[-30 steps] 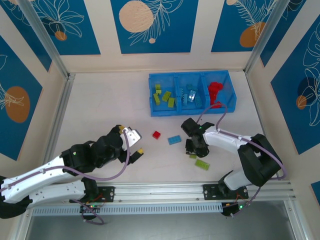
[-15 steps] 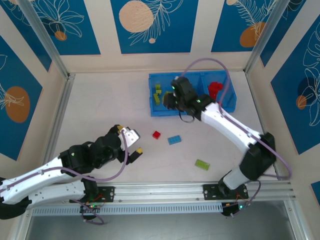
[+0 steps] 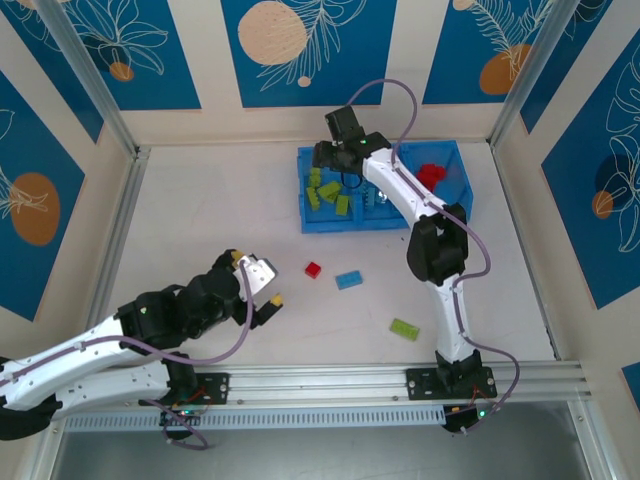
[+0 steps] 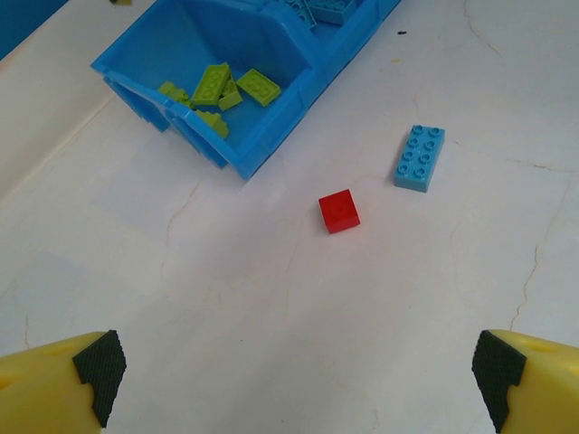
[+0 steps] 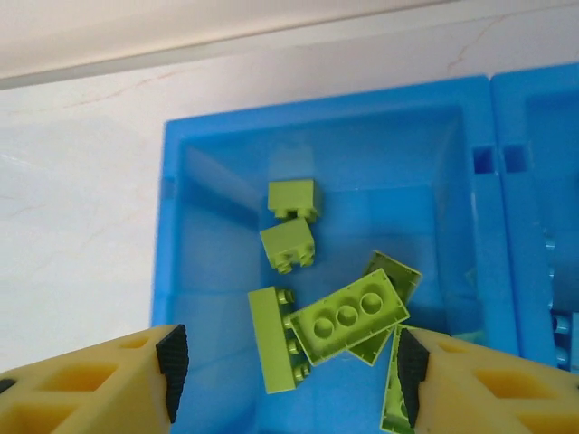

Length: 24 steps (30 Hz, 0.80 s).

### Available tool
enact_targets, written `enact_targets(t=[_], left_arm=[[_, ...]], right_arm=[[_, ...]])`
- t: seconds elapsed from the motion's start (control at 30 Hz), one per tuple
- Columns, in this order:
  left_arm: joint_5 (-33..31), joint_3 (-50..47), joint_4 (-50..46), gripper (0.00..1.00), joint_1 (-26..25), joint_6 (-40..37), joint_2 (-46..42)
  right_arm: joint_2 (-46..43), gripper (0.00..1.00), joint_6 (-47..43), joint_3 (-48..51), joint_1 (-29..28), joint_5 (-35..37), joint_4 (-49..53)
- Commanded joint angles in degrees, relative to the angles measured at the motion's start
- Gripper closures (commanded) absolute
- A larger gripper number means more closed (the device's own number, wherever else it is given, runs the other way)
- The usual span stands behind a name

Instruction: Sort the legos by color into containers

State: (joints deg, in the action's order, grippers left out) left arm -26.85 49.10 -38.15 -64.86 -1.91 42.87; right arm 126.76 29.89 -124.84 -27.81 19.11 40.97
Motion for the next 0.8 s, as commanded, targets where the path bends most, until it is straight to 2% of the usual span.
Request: enact_targets(t=[0.0,0.27,0.47,0.53,0.63,0.7,0.77], left_arm=[[-1.4,-0.3,1.0,0.0,0.6,0.2,0.3],[-0.4,-0.1,1.1,0.0,0.7,-0.1,1.4],[3.4,-0.1,2.2,0.0,0.6,-2.1,2.8],[9.5,-0.1,3.9,0.0,0.7,-4.3,3.3],[27.7,-1.3,9.2,0.0,0.4,-10.0,4.1],[37.5,-4.1,18.3,0.0,-0.7,-11.6,5.3],[43.6,-6.0,28.7,0.0,-3.2,-13.0,9.6]], right_arm=[[-6.5,0.35,-0.8,-0.2,-1.7,-0.8,5.4],[-35.5,0.31,4.7,38.3,-4.7,-1.4,-6.6],[-55.9,0.29,9.9,60.6,-4.2,0.6,-5.2],[-61.9,0.27,11.5,65.4,-3.6,1.8,-2.6],[-70.6,0.23,13.3,71.4,-1.3,1.6,-0.8],[-75.3,0.21,13.4,74.0,1.3,0.0,-0.8],[-78.8,0.21,12.9,75.2,4.6,-2.5,-0.3]])
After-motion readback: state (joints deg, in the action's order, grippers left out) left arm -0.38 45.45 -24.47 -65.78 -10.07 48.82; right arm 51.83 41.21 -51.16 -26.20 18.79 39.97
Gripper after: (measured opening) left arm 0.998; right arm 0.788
